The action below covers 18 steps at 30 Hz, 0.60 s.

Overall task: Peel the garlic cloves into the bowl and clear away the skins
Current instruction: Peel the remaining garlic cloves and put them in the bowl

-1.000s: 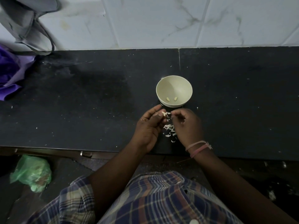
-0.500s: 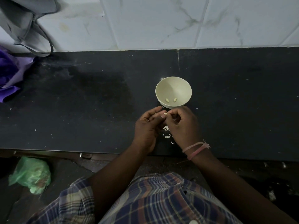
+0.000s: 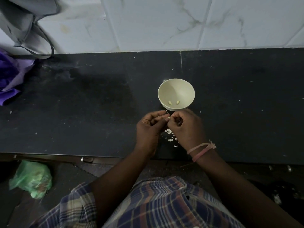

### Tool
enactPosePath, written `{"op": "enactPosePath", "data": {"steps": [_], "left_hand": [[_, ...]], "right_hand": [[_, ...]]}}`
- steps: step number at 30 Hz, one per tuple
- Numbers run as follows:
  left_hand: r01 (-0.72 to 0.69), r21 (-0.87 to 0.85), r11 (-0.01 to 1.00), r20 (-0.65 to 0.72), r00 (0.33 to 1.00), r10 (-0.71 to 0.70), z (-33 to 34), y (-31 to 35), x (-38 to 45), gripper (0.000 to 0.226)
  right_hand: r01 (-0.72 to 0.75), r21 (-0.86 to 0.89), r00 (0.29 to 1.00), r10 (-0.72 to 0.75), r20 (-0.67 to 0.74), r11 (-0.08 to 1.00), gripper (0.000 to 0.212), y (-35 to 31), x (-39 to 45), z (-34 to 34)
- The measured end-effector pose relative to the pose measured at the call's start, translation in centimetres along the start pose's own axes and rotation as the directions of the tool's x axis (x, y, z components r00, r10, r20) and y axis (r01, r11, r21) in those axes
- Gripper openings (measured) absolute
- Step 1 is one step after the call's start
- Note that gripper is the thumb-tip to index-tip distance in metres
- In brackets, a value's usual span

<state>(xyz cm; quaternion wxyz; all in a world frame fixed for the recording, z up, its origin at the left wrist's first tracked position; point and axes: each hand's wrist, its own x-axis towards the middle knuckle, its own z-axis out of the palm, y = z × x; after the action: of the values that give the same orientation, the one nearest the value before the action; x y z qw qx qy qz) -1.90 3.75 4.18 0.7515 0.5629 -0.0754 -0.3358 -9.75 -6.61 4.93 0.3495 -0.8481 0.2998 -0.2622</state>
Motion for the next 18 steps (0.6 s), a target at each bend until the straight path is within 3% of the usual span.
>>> {"op": "enactPosePath", "data": {"steps": [12,18], "left_hand": [[0.037,0.008,0.999,0.073,0.997,-0.038,-0.14,0.24,0.11,0.024],[0.098,-0.104,0.99,0.096,0.991,-0.088,0.25,0.31,0.04,0.026]], "right_hand": [[-0.061,0.08,0.998,0.059,0.028,0.995,0.011,0.29,0.24,-0.43],[-0.238,0.201,0.97,0.222,0.098,0.95,0.009,-0.12,-0.14,-0.59]]}}
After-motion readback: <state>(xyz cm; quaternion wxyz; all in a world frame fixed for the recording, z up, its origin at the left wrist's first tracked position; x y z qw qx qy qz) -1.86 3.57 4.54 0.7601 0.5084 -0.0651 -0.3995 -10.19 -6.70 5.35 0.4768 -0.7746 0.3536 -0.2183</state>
